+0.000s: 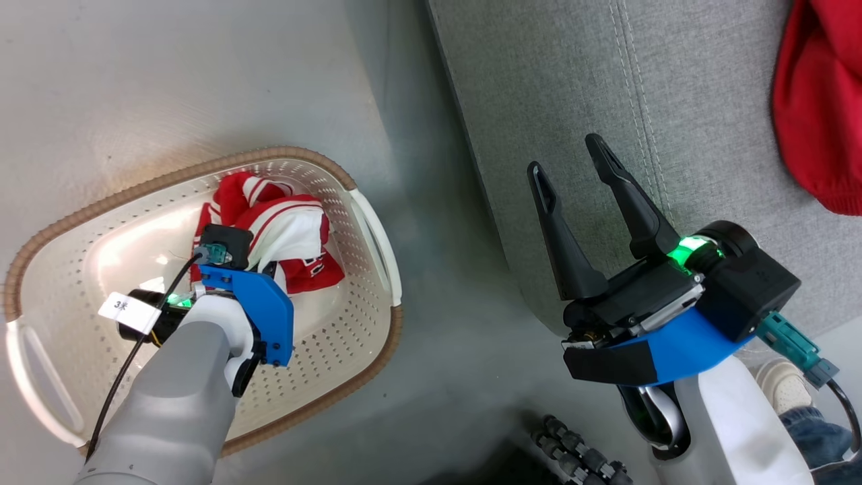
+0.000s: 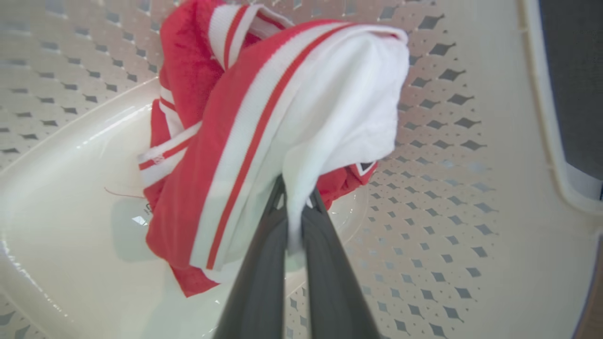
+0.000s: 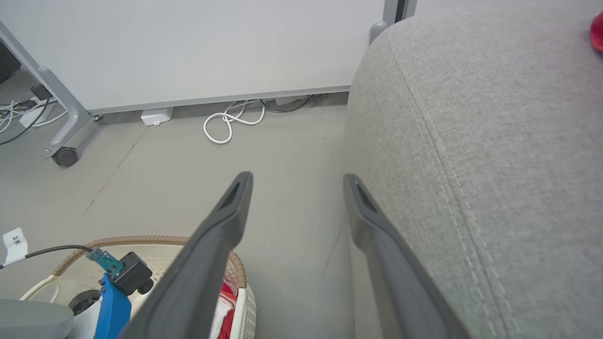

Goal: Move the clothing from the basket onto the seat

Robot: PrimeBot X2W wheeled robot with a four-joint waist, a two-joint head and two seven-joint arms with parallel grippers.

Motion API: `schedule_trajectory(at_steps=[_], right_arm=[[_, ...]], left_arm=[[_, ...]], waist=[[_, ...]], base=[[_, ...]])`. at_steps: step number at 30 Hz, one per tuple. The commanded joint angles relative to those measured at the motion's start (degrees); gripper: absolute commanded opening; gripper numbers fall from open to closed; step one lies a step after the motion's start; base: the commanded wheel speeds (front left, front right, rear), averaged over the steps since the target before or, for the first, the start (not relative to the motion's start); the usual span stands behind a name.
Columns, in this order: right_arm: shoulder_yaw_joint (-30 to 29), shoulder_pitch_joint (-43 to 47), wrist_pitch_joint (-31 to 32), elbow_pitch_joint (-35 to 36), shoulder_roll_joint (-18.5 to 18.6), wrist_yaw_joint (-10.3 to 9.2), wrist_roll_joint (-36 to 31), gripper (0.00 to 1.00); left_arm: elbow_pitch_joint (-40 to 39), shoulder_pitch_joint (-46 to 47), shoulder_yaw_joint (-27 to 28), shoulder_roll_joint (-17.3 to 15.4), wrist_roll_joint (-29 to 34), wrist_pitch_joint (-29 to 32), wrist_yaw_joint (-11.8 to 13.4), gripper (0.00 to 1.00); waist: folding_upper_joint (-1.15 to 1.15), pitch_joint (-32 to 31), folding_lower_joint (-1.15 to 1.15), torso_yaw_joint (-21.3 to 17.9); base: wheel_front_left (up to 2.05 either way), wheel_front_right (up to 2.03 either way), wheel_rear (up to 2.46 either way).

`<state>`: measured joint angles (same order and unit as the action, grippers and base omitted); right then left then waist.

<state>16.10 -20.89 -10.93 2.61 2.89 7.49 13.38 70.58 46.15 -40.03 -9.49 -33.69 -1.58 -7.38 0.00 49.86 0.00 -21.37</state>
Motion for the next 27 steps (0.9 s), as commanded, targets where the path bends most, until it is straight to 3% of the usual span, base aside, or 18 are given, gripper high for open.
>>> schedule_trajectory(at_steps=[1, 13, 19, 27], right_arm=[[-0.14, -0.75, -0.33, -0.42, -0.01, 0.01, 0.20, 1.00], [-1.29, -0.71, 0.12, -2.93, 0.02, 0.01, -1.47, 1.00], [-3.26, 1.89, 1.99, -3.97, 0.00, 0.01, -3.16, 1.00], [-5.07, 5.66, 5.08, -3.05, 0.02, 0.01, -4.81, 1.00]], left_arm=[[-0.29, 0.45, -0.36, -0.15, -0.42, -0.40, -0.12, 0.00], [-4.02, -3.29, -2.63, 1.95, -3.95, -7.03, -0.13, 0.00], [-10.05, -7.11, -5.54, 2.70, -6.75, -12.34, -0.13, 0.00], [-18.78, -11.56, -6.03, 1.55, -7.44, -13.69, -0.13, 0.00]], waist=[[0.00, -0.26, 0.00, 0.24], [0.00, -9.80, 0.00, 4.79], [0.00, -18.25, 0.00, 9.02], [0.00, -27.86, 0.00, 12.93]], base=[[0.00, 0.00, 0.00], [0.00, 0.00, 0.00], [0.00, 0.00, 0.00], [0.00, 0.00, 0.00]])
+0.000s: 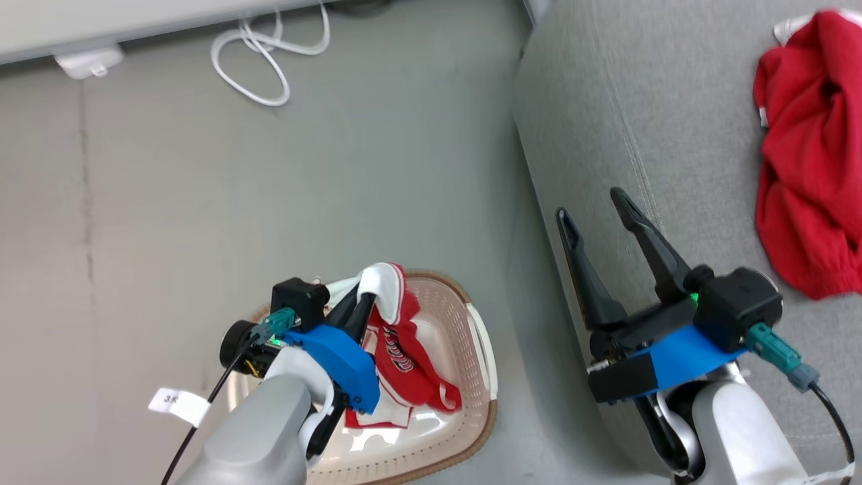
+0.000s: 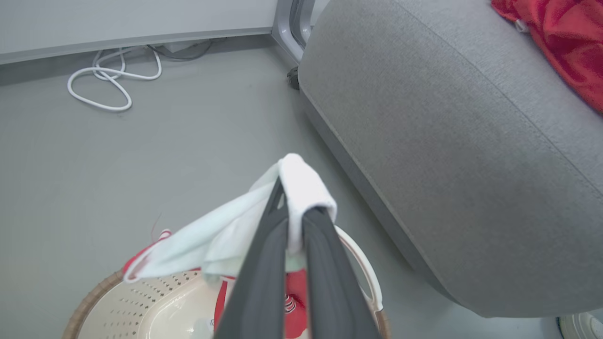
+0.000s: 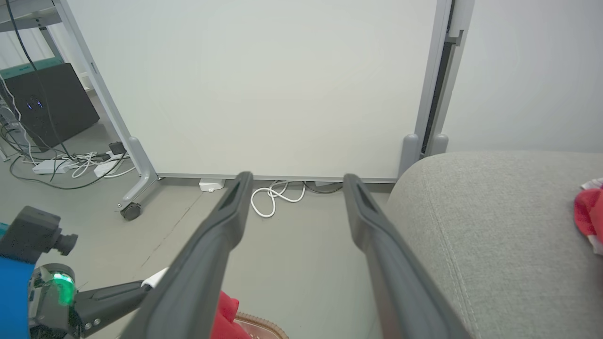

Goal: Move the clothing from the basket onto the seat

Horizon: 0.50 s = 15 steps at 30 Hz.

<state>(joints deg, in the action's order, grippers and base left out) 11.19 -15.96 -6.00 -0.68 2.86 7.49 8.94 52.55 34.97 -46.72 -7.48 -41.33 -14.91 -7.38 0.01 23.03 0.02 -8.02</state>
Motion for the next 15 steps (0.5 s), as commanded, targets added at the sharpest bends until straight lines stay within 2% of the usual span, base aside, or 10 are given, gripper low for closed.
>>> schedule_trajectory(at_steps=[1, 7, 15], right_arm=[[-0.57, 1.37, 0.48, 0.39, 0.04, 0.01, -0.43, 1.00], [-2.59, 4.92, 2.55, 1.04, 0.05, 0.01, -0.77, 1.00], [-4.64, 7.66, 3.74, 0.92, 0.06, 0.01, -0.81, 1.00]], left_arm=[[-2.31, -1.01, 1.32, -0.42, 0.64, -0.37, -0.13, 0.00], [-9.09, -3.91, 4.02, -0.67, 4.37, -0.34, -0.13, 0.00], [-12.89, -1.50, 1.69, 0.47, 5.99, -0.35, -0.13, 0.00]], waist=[[-0.01, -2.22, -0.02, 0.19], [-0.01, -7.75, -0.02, 3.12], [-0.01, -13.37, -0.02, 6.74]], base=[[0.00, 0.00, 0.00], [0.00, 0.00, 0.00], [0.00, 0.00, 0.00]])
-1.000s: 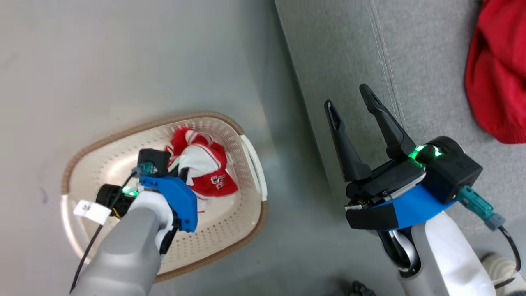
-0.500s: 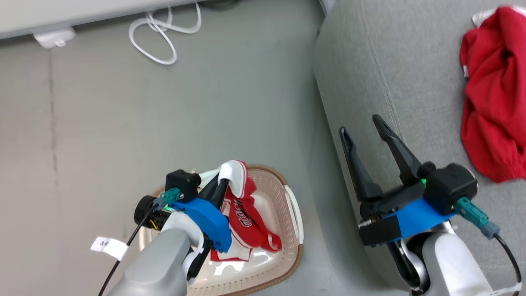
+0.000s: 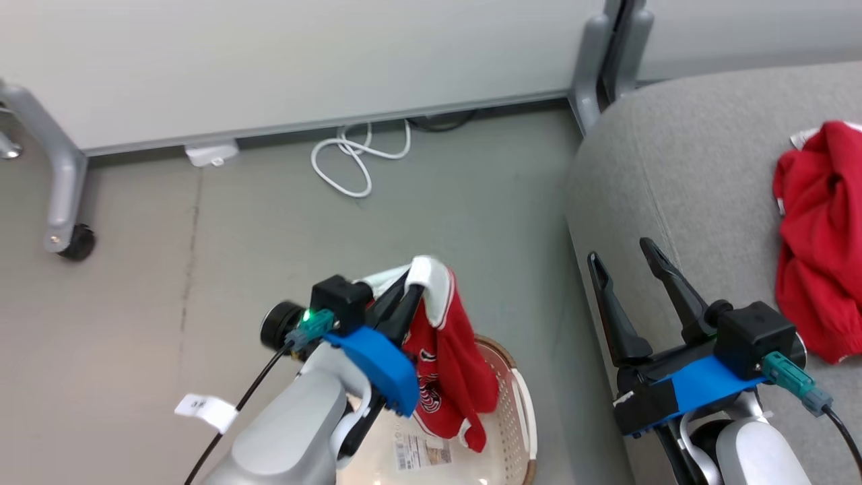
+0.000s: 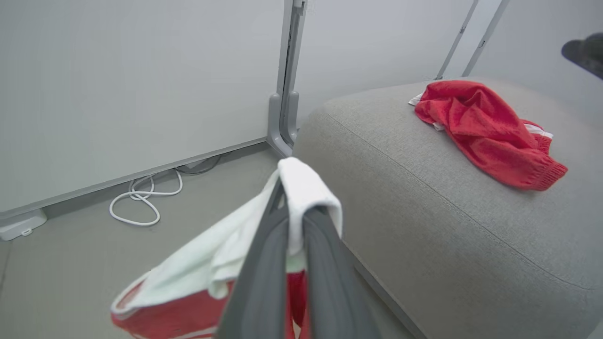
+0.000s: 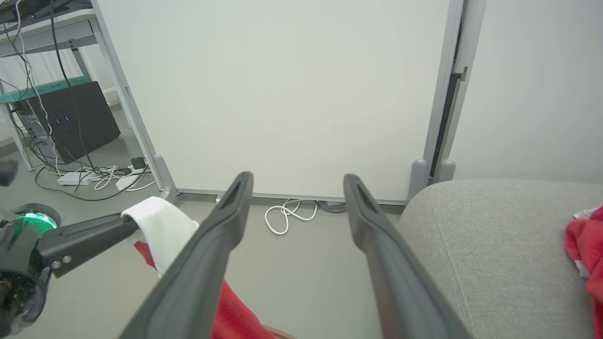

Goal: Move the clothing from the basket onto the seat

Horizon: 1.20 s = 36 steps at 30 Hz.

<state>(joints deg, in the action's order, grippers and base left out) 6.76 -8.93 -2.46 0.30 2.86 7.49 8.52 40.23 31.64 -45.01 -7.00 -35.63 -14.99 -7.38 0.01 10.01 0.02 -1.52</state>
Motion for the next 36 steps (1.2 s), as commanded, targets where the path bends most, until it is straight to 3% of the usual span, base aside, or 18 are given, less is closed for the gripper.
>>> schedule_trajectory(at_steps=[1, 16, 36], right_arm=[[-0.26, 0.99, 0.33, -0.18, 0.05, 0.01, -0.45, 1.00], [0.70, 3.63, 2.05, -2.17, 0.05, 0.01, 0.71, 1.00], [3.40, 3.09, 3.36, -5.27, 0.05, 0.01, 0.45, 1.00]], left_arm=[[-0.87, 2.42, -0.59, 0.17, 0.17, -0.27, -0.13, 0.00], [-0.97, 15.30, -6.59, 2.67, -4.11, 2.04, -0.13, 0.00], [1.22, 22.12, -11.86, 3.93, -8.41, 1.63, -0.12, 0.00]], waist=[[-0.01, -0.98, -0.02, 0.72], [-0.01, -6.29, -0.02, 5.83], [-0.01, -7.73, -0.02, 6.78]], base=[[0.00, 0.00, 0.00], [0.00, 0.00, 0.00], [0.00, 0.00, 0.00]])
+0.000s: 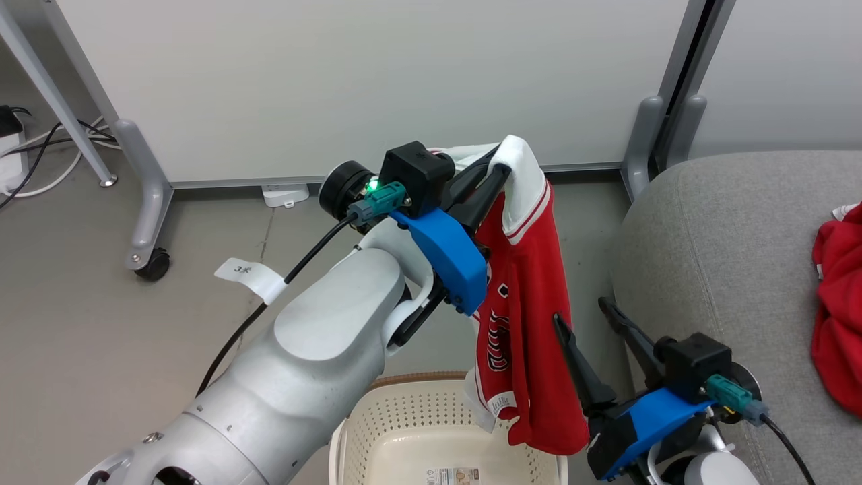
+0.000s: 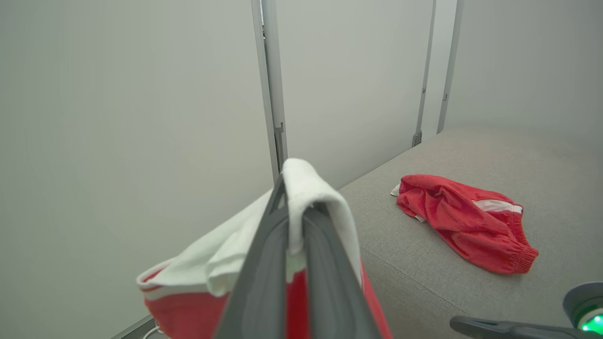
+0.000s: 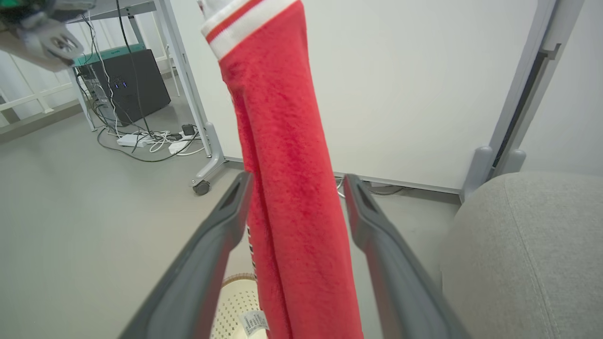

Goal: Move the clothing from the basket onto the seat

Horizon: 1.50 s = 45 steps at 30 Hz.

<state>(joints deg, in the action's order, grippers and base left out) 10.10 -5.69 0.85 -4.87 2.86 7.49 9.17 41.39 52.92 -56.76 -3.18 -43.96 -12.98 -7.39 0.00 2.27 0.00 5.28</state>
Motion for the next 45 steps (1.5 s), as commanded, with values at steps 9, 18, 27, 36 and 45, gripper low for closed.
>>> schedule_trajectory(at_steps=[9, 18, 27, 36, 45], right_arm=[[3.99, -7.47, 1.22, -9.15, 0.06, 0.01, -3.54, 1.00], [6.18, -16.84, -0.66, -24.19, 0.06, 0.01, -4.47, 1.00], [7.98, -23.06, -3.70, -35.87, 0.05, 0.01, -0.69, 1.00], [11.94, -26.42, -5.15, -43.29, 0.05, 0.01, 4.77, 0.00], [15.78, -28.69, -7.88, -46.50, 0.05, 0.01, 9.50, 0.00]], left_arm=[[0.62, 1.87, -2.26, 0.25, -2.00, -0.75, -0.11, 0.00], [-0.03, 2.68, -4.34, 0.28, -3.95, -1.04, -0.11, 0.00], [-1.57, 2.86, -6.81, 0.29, -6.02, -1.25, 0.03, 0.00], [-1.98, 3.40, -9.27, 0.30, -7.74, -1.34, 0.46, 0.00], [-0.79, 3.92, -10.68, 0.29, -9.15, -1.42, 0.85, 0.00]], waist=[[0.00, 0.33, 0.00, -0.65], [0.00, 0.23, 0.00, -0.58], [0.00, -0.14, 0.00, 0.38], [0.00, -0.84, 0.00, 0.42], [0.00, -1.33, 0.00, -0.43]], base=[[0.00, 0.00, 0.00], [0.00, 0.00, 0.00], [0.00, 0.00, 0.00], [0.00, 0.00, 0.00], [0.00, 0.00, 0.00]])
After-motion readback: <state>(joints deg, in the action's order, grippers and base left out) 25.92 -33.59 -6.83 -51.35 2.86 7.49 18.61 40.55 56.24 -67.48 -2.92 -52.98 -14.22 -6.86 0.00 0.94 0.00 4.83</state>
